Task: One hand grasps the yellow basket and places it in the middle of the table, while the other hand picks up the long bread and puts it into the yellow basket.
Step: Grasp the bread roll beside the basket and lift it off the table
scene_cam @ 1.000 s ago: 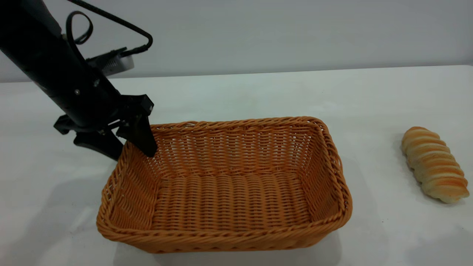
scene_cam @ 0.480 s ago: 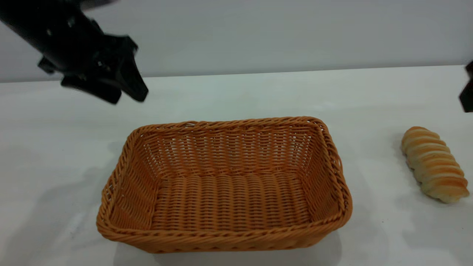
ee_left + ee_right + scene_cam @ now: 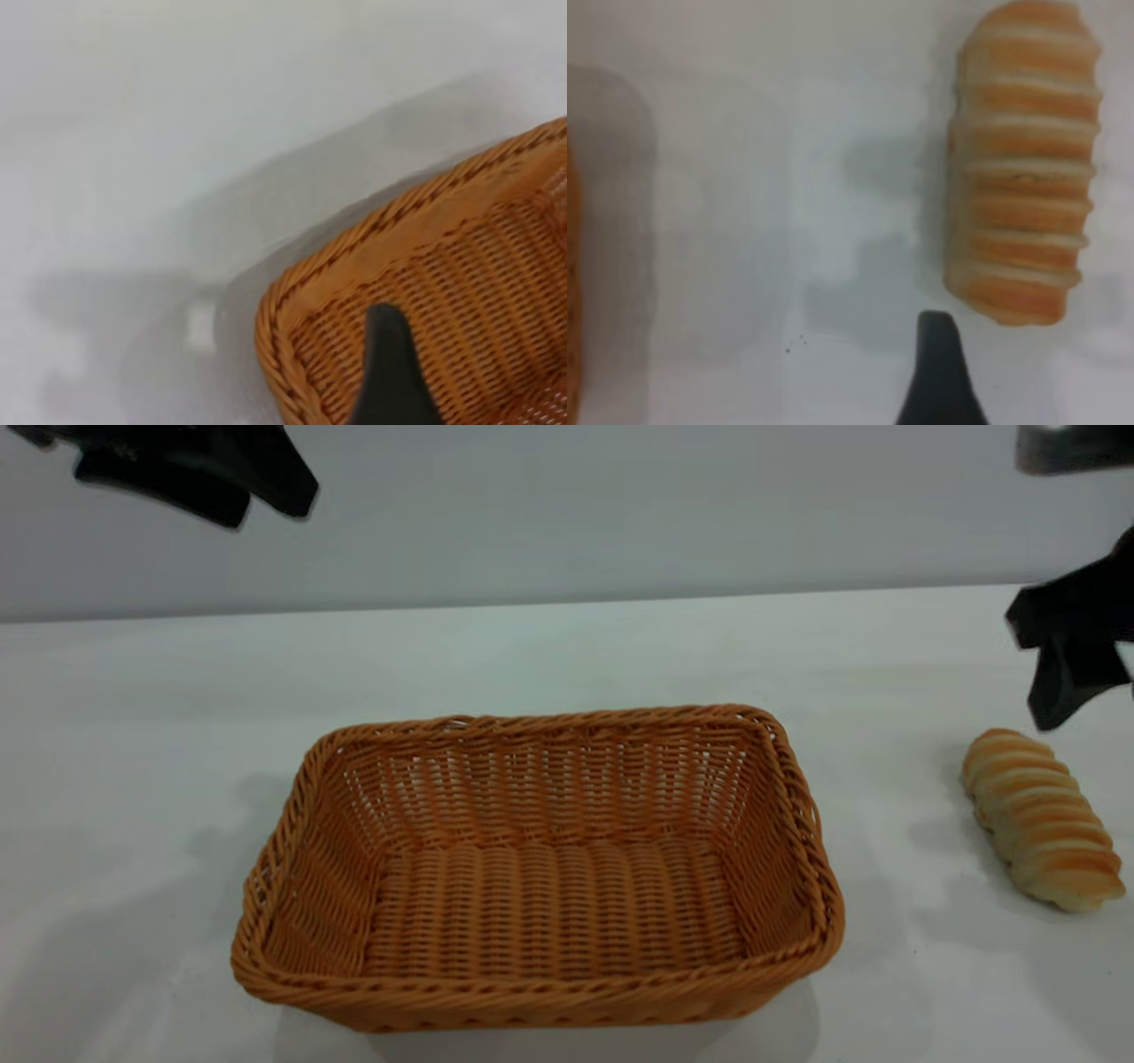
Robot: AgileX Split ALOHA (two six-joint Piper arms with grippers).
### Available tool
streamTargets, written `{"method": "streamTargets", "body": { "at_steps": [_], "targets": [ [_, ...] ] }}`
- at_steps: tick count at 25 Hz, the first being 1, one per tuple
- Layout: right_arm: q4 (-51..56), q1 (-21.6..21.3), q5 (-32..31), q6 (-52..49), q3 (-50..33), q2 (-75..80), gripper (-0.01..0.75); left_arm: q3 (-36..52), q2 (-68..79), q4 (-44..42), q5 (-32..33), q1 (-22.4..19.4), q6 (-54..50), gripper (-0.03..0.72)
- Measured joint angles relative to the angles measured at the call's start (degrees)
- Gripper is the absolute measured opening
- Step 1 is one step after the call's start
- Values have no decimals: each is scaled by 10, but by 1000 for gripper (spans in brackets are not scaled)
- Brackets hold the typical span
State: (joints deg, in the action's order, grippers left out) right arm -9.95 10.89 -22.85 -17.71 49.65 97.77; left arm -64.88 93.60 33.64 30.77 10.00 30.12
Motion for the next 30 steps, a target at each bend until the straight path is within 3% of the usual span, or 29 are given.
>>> {"method": "streamTargets", "body": {
  "at_steps": [18,30],
  "targets": [
    [7,-14,-48,-10,147,211,591,0,-100,48,62,0,0,536],
    [-12,-56,-63,-10,167,255,591,0,-131,48,75,0,2,536]
  ]
}}
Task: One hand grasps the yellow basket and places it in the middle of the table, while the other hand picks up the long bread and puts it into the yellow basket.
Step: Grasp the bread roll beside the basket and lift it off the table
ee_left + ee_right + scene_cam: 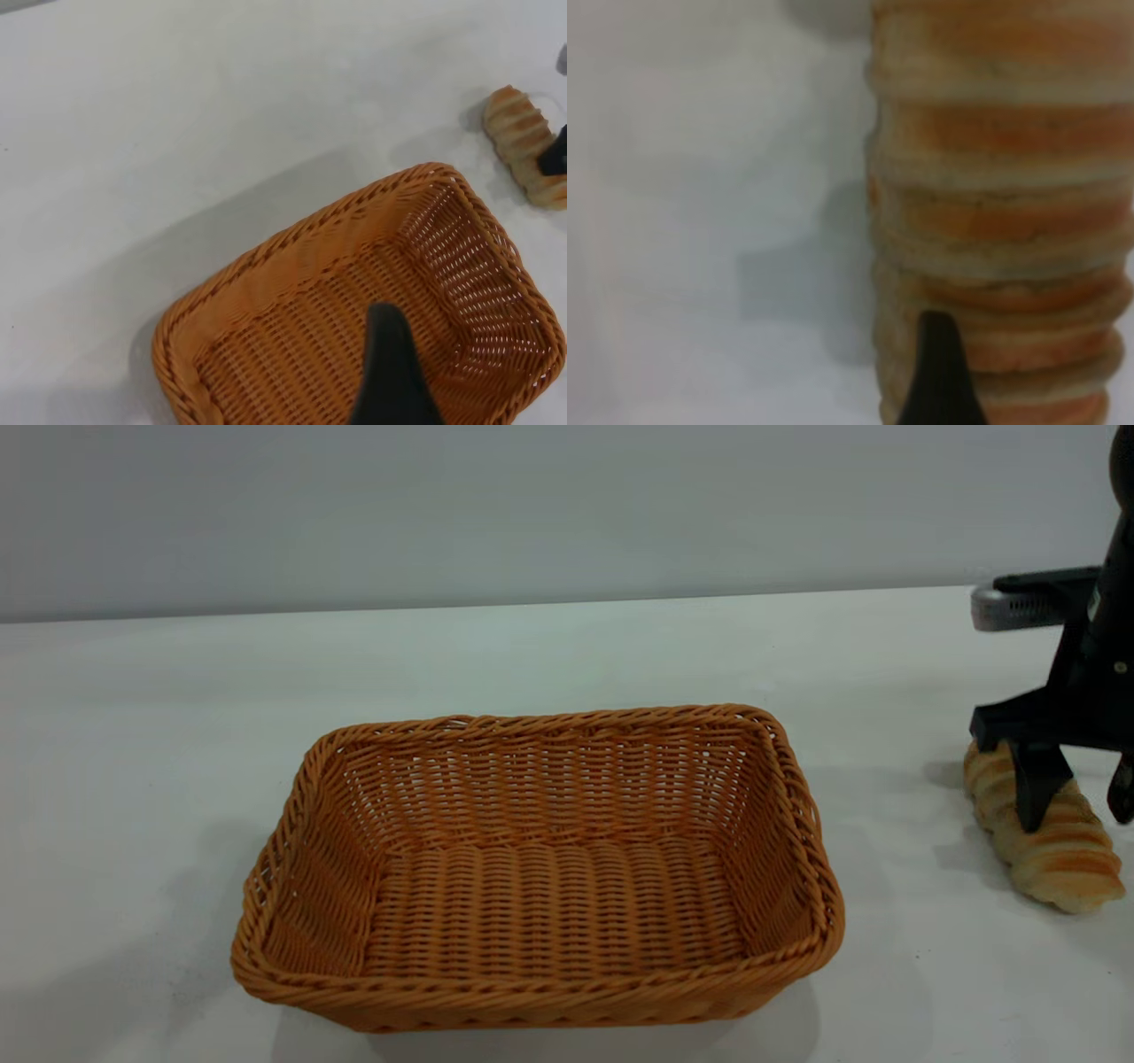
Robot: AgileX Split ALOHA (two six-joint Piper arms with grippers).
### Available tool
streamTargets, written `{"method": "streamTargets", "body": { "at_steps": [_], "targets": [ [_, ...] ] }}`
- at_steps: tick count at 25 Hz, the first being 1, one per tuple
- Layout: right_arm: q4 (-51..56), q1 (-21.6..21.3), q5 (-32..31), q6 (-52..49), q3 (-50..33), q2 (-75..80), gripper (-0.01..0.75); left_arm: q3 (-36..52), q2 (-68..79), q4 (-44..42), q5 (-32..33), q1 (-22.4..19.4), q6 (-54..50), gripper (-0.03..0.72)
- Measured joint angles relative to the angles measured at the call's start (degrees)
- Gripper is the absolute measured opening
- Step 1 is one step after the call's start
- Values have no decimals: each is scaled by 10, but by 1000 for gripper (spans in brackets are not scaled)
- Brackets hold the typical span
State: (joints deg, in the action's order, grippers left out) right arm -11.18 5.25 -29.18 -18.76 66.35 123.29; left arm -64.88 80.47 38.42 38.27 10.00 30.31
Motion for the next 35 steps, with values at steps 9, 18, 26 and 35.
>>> {"method": "streamTargets", "body": {
  "at_steps": [9,18,26,35],
  "targets": [
    [-4,0,17,2,6,28,590,2,-2,0,18,0,1,536],
    [-6,0,21,2,12,45,395,4,-2,0,24,0,1,536],
    [-26,2,15,2,12,46,83,4,-2,0,26,0,1,536],
    [-47,2,-29,13,7,7,78,5,-2,0,26,0,1,536]
  ]
}}
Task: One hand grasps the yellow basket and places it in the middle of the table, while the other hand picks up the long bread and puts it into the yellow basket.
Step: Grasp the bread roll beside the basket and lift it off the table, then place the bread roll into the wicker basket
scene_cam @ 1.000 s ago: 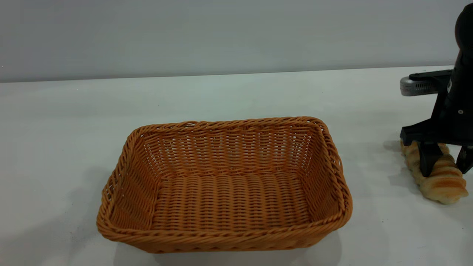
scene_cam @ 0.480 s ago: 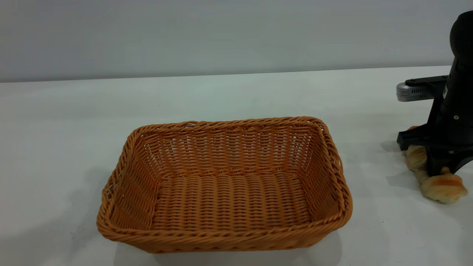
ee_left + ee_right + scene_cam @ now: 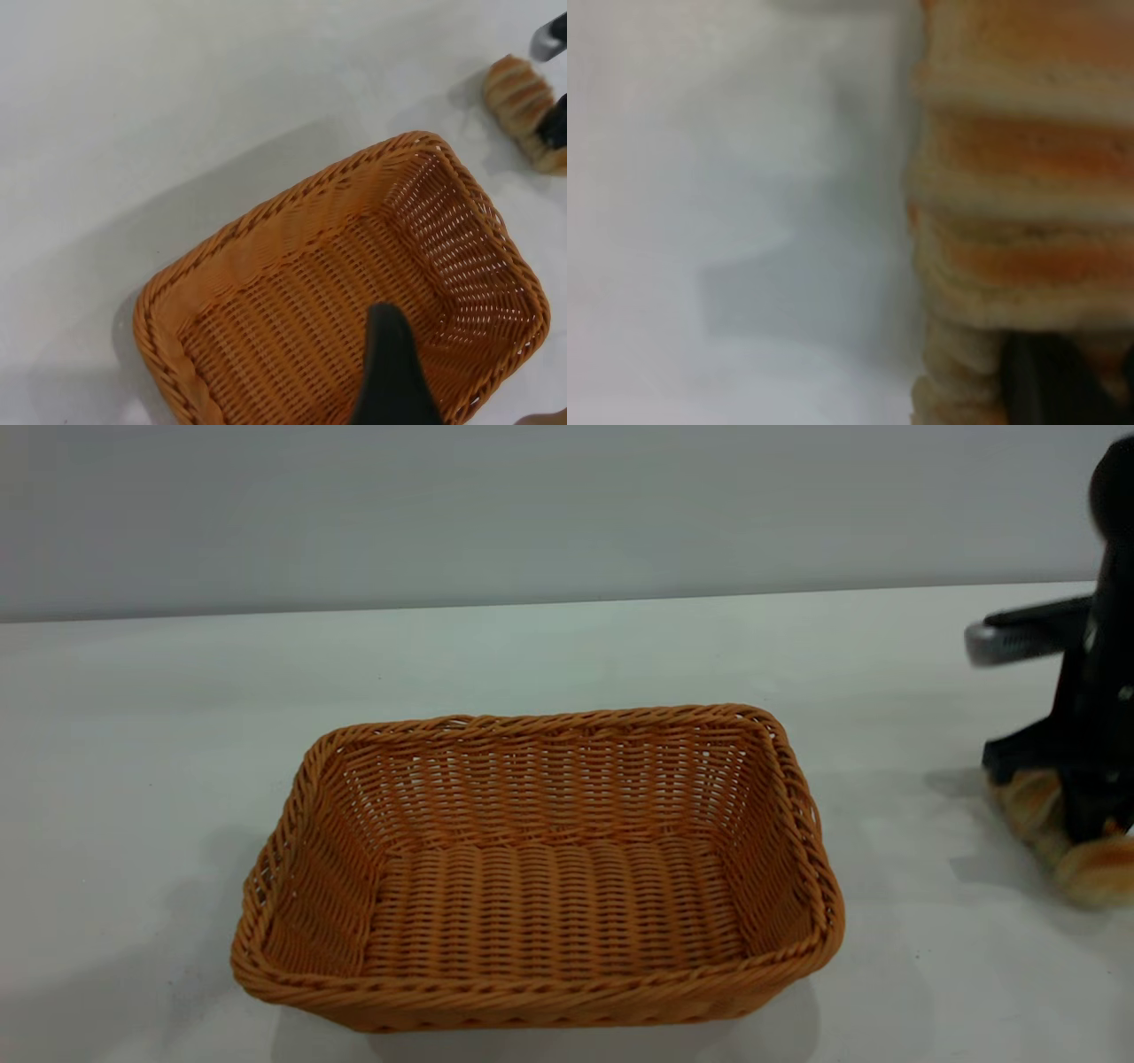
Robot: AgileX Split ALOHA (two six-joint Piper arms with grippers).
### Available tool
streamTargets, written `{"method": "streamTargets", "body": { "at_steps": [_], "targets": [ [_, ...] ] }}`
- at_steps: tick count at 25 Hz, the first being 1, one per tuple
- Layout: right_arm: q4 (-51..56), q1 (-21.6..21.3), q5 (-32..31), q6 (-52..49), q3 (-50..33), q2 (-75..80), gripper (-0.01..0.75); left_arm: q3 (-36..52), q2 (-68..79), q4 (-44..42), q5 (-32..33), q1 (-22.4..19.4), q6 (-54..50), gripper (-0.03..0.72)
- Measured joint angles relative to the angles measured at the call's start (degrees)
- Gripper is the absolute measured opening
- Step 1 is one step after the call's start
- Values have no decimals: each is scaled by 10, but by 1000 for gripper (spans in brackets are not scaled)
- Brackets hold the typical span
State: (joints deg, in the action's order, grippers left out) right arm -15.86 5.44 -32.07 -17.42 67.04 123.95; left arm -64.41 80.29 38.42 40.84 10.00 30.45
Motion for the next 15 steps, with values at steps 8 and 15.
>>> {"method": "streamTargets", "body": {
  "at_steps": [8,15],
  "targets": [
    [8,22,-39,15,-1,-150,75,0,0,0,0,0,0,536],
    [37,138,-50,34,-1,-221,73,0,0,0,0,0,-1,536]
  ]
}}
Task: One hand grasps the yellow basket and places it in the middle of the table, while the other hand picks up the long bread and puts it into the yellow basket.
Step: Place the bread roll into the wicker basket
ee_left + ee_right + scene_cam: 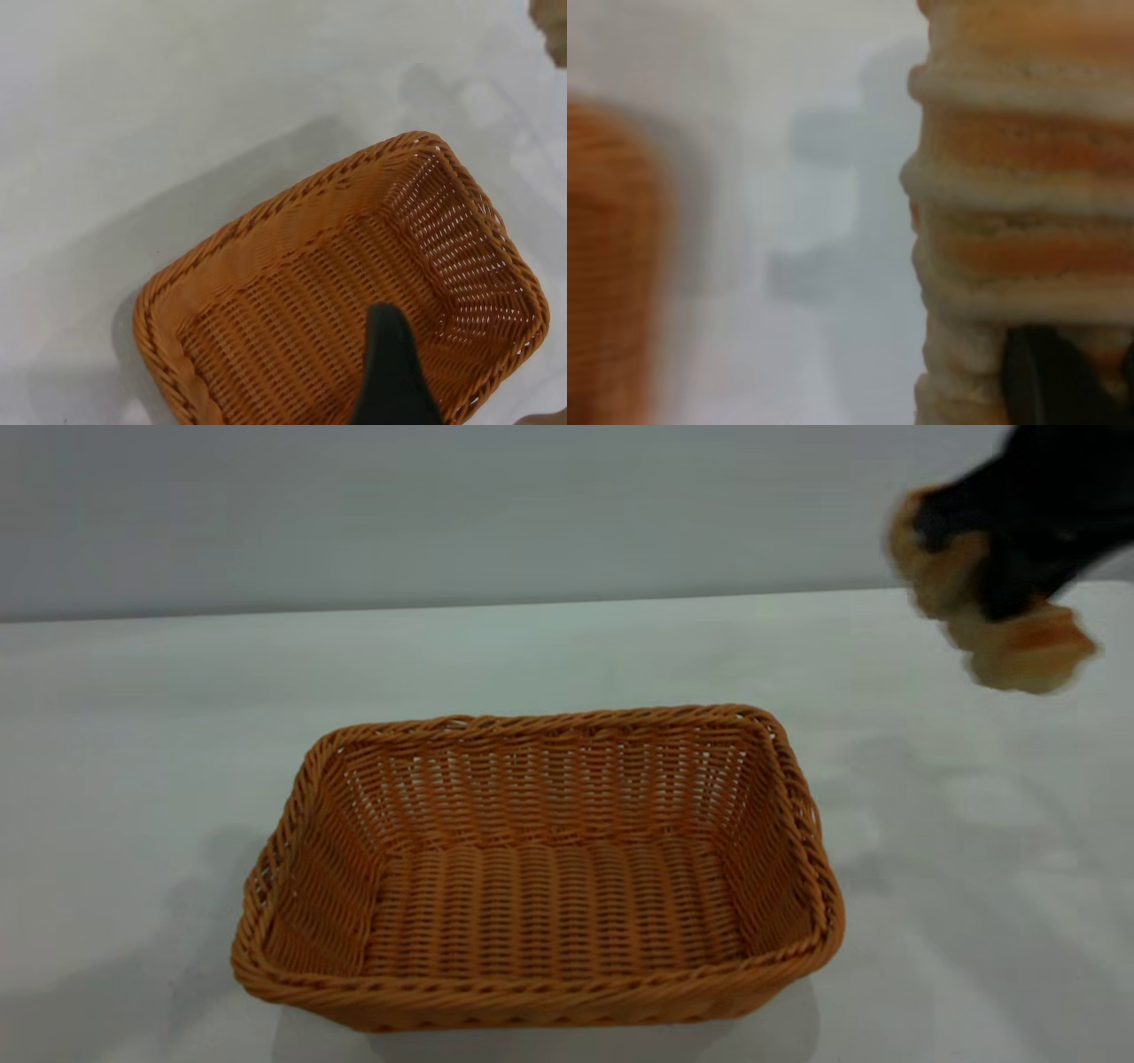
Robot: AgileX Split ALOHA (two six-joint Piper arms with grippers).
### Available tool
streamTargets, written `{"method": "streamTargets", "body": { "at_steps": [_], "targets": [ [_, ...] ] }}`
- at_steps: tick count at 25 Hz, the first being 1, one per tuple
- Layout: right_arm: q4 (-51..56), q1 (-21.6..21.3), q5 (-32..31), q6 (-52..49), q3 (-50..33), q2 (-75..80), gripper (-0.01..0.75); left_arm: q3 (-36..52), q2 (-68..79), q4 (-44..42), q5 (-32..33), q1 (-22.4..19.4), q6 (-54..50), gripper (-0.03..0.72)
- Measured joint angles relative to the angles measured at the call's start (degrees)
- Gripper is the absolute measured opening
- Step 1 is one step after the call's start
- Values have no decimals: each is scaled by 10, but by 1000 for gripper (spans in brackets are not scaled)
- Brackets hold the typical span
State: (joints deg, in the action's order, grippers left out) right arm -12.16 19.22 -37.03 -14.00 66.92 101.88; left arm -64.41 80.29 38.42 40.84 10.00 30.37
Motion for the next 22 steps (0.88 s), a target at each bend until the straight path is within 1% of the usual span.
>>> {"method": "streamTargets", "body": {
  "at_steps": [2,5,9,14,20,22],
  "targets": [
    [4,42,4,0,0,0,73,0,0,0,0,0,0,536],
    [8,98,31,1,-1,10,73,0,0,1,0,0,0,536],
    [9,151,76,1,-1,36,73,0,0,1,0,0,0,536],
    [9,191,107,1,-1,79,71,0,0,1,0,0,0,536],
    [9,216,133,13,-1,126,71,0,0,2,0,0,0,536],
    [9,222,135,22,-1,132,93,0,0,2,0,0,0,536]
  ]
}}
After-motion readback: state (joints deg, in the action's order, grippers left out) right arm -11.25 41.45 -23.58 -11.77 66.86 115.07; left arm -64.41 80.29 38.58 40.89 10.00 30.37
